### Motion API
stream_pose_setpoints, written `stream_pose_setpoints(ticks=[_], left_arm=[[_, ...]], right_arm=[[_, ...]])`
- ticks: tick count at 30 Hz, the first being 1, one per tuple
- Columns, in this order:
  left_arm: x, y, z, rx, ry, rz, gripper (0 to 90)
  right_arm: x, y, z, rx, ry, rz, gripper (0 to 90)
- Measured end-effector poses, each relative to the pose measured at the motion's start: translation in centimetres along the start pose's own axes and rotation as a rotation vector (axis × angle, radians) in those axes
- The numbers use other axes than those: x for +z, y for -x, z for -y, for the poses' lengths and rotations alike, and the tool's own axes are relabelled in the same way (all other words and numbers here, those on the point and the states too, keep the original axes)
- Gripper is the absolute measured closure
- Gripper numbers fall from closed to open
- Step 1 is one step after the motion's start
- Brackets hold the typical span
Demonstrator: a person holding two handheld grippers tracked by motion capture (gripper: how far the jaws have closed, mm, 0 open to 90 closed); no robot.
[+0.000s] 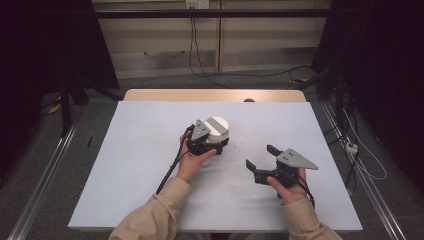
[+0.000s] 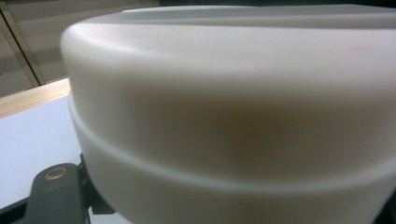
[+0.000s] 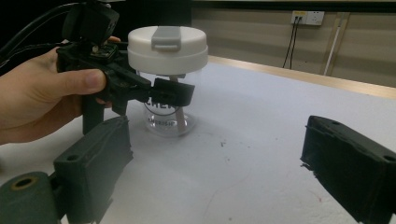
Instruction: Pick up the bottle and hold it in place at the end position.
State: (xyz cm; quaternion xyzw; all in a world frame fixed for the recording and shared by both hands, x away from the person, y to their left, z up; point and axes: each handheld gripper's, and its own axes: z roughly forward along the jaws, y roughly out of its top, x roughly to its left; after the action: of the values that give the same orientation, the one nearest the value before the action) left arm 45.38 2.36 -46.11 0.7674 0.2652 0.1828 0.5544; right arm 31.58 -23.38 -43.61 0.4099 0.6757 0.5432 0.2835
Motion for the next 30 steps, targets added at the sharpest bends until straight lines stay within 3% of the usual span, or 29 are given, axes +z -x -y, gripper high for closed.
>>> stream_pose_setpoints(ticks=[30], left_arm=[[0.1,0.3,0.0,0.031,-0.006,-0.008,18.7]], right_arm=[[4.1,-0.4,-2.3,-0.006,-0.021,-0.003,10.9]])
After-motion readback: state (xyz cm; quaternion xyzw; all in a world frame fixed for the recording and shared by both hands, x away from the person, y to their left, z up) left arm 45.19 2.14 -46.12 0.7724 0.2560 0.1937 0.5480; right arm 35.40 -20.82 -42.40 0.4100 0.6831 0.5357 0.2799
